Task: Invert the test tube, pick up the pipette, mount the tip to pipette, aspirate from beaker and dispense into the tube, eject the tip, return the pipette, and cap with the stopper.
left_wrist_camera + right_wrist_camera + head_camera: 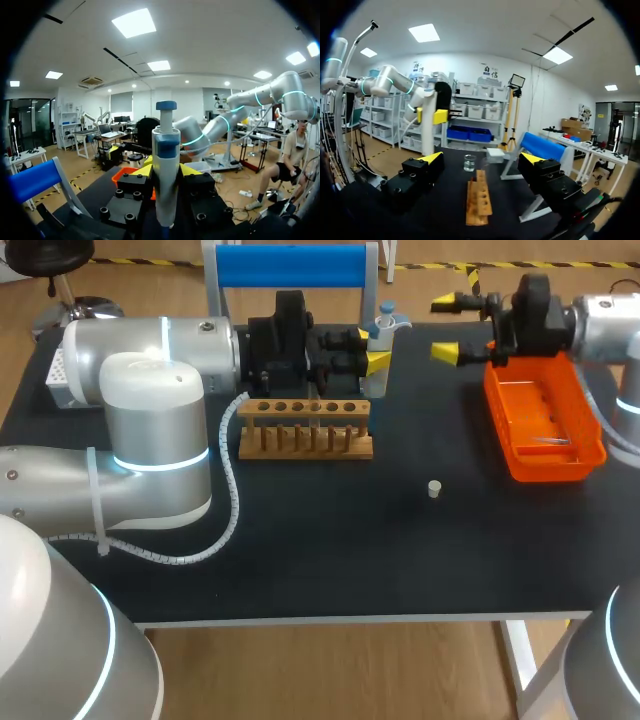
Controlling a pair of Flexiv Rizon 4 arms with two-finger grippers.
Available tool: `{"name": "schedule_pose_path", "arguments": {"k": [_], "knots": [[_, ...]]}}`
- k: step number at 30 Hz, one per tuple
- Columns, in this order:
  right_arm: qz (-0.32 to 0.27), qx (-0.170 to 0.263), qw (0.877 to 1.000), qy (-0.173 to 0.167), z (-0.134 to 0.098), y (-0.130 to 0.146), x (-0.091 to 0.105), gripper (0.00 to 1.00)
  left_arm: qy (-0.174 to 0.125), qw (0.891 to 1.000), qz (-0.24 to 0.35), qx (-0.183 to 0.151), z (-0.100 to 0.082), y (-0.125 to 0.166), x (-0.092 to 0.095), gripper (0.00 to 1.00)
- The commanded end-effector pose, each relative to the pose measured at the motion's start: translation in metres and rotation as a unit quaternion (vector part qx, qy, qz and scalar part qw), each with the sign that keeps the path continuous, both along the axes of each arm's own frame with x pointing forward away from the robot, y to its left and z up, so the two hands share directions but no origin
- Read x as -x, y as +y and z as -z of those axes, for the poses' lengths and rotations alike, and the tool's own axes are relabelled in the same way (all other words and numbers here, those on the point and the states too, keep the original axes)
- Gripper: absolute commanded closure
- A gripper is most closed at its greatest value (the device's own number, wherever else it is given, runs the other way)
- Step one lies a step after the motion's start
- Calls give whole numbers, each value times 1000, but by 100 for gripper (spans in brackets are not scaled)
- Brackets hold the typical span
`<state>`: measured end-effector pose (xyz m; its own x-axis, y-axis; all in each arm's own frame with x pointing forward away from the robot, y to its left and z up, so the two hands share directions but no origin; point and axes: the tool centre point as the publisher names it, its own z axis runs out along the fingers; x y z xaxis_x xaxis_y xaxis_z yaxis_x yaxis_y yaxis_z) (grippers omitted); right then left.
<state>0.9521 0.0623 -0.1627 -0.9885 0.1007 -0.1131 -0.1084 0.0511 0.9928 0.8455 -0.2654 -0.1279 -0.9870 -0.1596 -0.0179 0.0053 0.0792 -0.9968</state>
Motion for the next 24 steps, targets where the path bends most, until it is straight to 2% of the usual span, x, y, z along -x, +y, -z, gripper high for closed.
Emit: {"name": "schedule_pose_path", "arguments": {"k": [1,4,10,24], "knots": [[7,12,1000,-3,-14,13,-32,0,-1,1000,-2,2,1,-1,0,100],[20,15,1000,-4,-21,22,-49,0,-1,1000,-2,2,1,-1,0,100],[42,40,998,-3,-27,46,-73,0,-1,1000,-2,2,1,-1,0,100],[83,96,992,8,-20,85,-102,0,-1,1000,-2,2,1,-1,0,100]]}}
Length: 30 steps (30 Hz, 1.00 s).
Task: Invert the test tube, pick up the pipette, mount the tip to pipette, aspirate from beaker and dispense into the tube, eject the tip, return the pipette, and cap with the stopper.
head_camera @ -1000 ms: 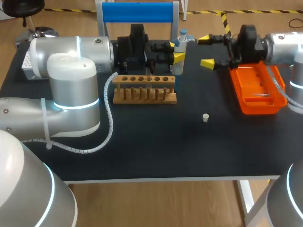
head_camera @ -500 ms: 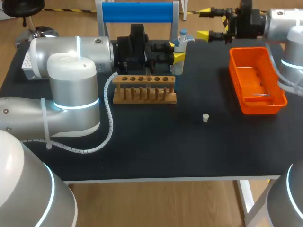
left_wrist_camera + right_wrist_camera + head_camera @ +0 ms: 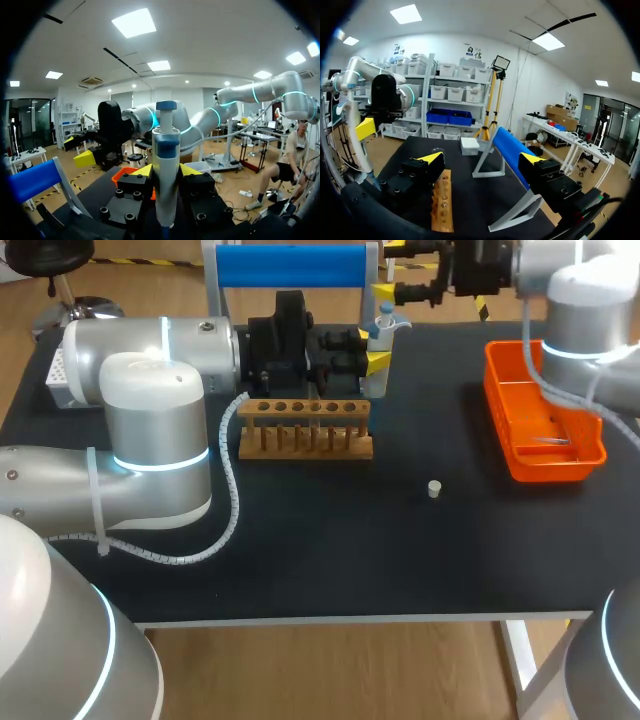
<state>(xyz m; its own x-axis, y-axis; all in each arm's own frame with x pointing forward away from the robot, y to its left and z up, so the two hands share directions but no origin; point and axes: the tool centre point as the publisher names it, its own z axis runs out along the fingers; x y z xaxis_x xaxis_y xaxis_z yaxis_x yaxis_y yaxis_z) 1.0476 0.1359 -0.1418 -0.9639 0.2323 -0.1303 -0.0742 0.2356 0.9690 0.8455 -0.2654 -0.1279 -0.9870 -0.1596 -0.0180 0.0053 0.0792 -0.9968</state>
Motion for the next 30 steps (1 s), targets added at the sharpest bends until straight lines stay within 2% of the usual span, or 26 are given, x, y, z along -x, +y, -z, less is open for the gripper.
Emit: {"name": "schedule_pose_path", "arguments": {"k": [1,18,30], "knots": [[7,12,1000,2,2,14,-8,0,-1,1000,-2,2,1,-1,0,100],[35,46,998,12,30,32,-29,0,-1,1000,-2,2,1,-1,0,100],[38,61,997,20,49,36,-27,0,-1,1000,-2,2,1,-1,0,100]]}}
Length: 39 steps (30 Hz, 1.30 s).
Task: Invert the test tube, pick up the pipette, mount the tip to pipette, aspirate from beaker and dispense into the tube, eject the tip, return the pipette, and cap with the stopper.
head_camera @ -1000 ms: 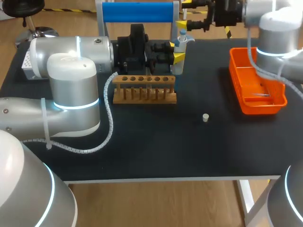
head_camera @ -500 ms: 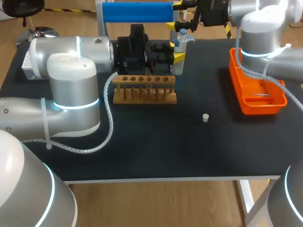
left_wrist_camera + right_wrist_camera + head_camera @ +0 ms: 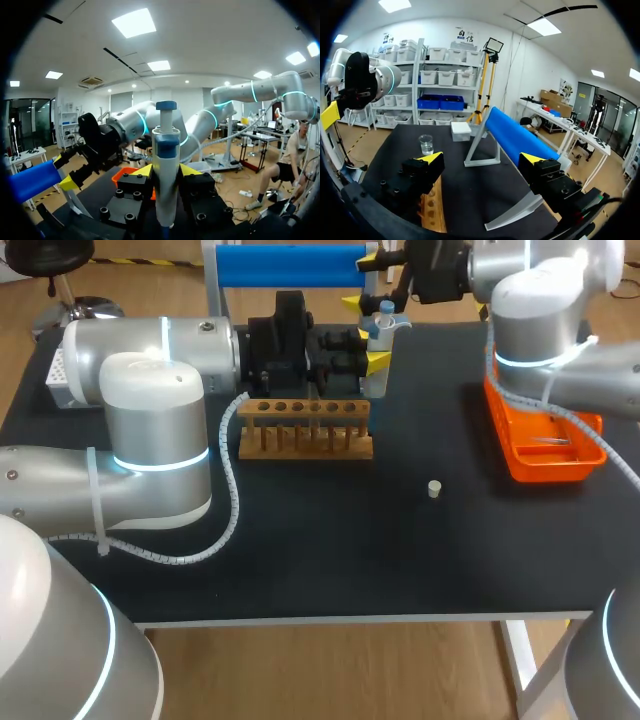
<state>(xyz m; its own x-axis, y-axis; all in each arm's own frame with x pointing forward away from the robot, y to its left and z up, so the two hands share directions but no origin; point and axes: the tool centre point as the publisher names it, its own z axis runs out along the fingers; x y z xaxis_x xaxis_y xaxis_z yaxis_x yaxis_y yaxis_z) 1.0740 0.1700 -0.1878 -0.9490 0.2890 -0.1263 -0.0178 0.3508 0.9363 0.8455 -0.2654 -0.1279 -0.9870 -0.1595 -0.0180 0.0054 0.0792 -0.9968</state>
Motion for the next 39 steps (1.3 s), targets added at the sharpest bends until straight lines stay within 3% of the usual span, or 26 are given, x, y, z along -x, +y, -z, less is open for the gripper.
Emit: {"name": "schedule_pose_path", "arguments": {"k": [1,39], "knots": [[1,3,1000,3,4,2,-1,0,-1,1000,-2,2,1,-1,0,100],[-2,3,1000,1,1,3,4,0,-1,1000,-2,2,1,-1,0,100]]}}
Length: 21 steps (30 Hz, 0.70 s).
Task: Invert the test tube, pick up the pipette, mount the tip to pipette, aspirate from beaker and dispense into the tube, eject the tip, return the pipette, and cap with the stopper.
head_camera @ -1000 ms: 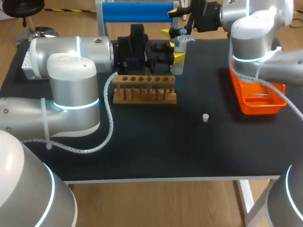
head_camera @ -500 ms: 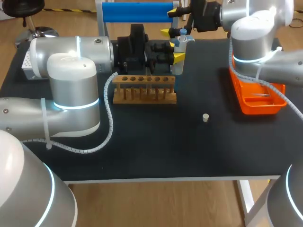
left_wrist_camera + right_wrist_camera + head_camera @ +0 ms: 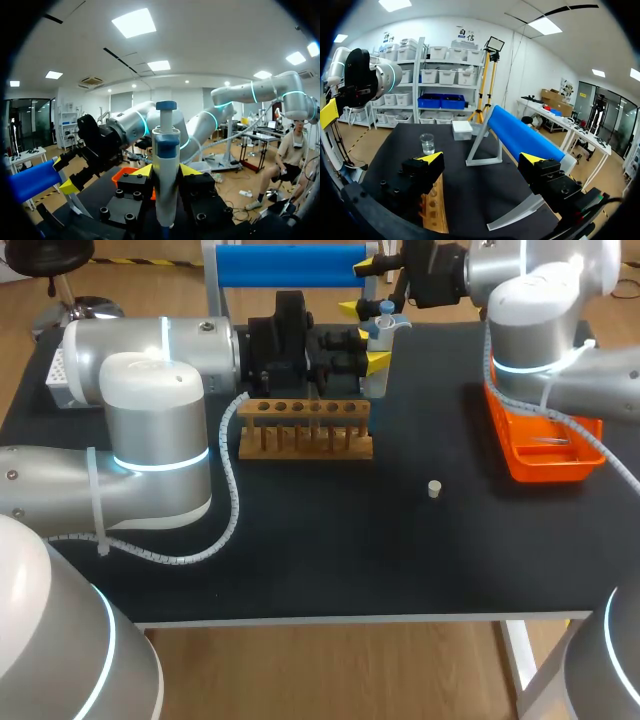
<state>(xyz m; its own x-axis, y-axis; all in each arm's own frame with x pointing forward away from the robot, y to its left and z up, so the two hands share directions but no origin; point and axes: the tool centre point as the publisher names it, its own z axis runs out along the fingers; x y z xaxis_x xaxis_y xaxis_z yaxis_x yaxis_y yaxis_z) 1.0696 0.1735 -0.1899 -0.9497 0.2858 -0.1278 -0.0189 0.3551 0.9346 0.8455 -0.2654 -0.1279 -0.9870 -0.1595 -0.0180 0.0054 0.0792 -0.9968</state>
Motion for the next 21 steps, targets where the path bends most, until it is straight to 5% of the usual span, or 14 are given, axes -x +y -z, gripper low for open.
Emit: {"name": "schedule_pose_path", "arguments": {"k": [1,11,21], "knots": [[-1,1,1000,1,-1,-1,0,0,-1,1000,-2,2,1,-1,0,100],[-1,1,1000,1,-1,-1,0,0,-1,1000,-2,2,1,-1,0,100],[-1,1,1000,1,-1,-1,0,0,15,994,-100,-44,-1,74,-17,100]]}}
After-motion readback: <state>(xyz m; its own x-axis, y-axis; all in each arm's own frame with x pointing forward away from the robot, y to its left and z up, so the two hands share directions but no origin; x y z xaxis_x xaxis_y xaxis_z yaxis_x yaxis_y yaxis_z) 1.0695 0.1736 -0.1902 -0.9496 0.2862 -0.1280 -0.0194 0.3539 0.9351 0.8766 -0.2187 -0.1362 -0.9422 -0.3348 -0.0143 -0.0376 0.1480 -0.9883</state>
